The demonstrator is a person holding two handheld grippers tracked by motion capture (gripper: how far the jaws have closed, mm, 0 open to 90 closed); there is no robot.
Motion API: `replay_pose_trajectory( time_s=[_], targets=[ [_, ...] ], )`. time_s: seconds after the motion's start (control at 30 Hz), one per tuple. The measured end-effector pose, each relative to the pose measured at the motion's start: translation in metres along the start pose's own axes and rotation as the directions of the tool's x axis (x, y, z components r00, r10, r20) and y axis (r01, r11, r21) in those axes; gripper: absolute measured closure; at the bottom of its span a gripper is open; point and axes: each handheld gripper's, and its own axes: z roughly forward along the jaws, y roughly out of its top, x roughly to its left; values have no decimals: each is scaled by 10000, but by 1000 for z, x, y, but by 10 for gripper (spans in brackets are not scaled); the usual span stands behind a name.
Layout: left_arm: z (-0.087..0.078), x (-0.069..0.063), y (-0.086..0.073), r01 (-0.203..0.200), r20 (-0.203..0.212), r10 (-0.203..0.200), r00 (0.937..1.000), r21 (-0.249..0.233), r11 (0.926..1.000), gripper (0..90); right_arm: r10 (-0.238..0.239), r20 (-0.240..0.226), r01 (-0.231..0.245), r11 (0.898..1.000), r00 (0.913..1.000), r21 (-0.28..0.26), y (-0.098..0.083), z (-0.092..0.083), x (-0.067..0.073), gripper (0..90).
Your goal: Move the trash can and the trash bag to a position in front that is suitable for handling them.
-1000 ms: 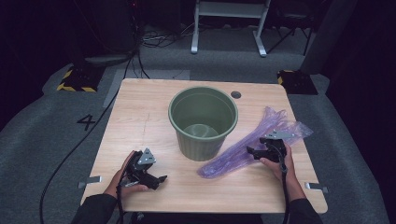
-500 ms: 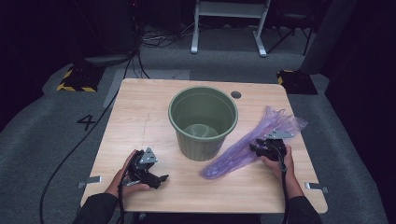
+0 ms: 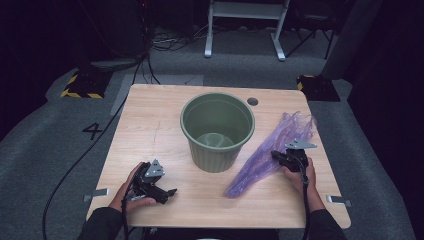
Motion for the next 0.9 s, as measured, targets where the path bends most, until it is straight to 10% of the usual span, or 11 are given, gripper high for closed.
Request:
replay_pose_trajectory(
  time_s=[0.63,0.9],
  targets=[
    [-10,8,-10,-182,181,182,9997,3,9998,0,-339,167,342,9992,9993,-188,-14,-35,20,794],
    [-9,7,-10,-147,166,147,9998,-8,9999,0,-261,921,314,9979,9954,-575,-11,-41,36,259]
  ],
)
